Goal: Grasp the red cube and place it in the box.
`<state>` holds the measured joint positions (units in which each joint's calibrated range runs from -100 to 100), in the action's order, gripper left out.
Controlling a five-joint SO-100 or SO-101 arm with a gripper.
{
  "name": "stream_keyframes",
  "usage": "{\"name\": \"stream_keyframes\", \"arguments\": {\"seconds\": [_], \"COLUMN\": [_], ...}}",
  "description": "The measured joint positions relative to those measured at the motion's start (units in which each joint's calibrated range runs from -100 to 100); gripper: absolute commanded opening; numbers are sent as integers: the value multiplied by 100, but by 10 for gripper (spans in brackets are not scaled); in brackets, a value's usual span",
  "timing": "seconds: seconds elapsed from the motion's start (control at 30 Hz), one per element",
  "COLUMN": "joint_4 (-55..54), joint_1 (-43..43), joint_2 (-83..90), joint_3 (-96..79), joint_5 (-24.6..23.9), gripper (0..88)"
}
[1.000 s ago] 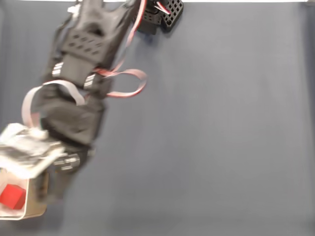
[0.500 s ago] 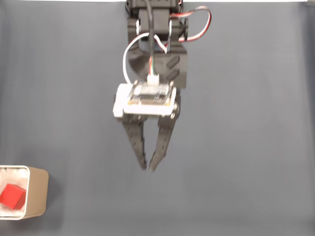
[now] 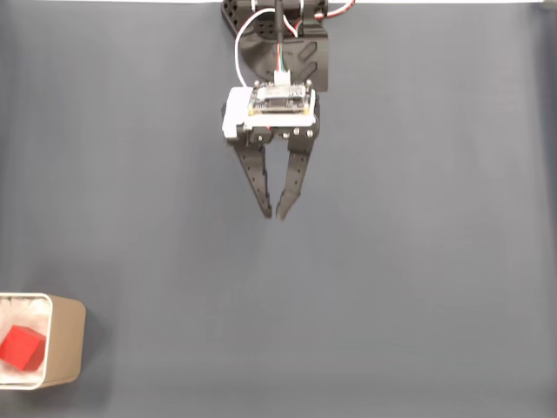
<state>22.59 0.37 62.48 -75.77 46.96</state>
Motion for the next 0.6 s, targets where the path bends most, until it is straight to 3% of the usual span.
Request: {"name": "stream_keyframes", "arguments": {"seconds": [0.3, 0.6], "joint_4": [756, 3373], "joint_1": [7, 37], "joint_2": [2258, 3604], "joint_3": [-2034, -2360], "joint_5": [0, -39], "gripper": [0, 0]}}
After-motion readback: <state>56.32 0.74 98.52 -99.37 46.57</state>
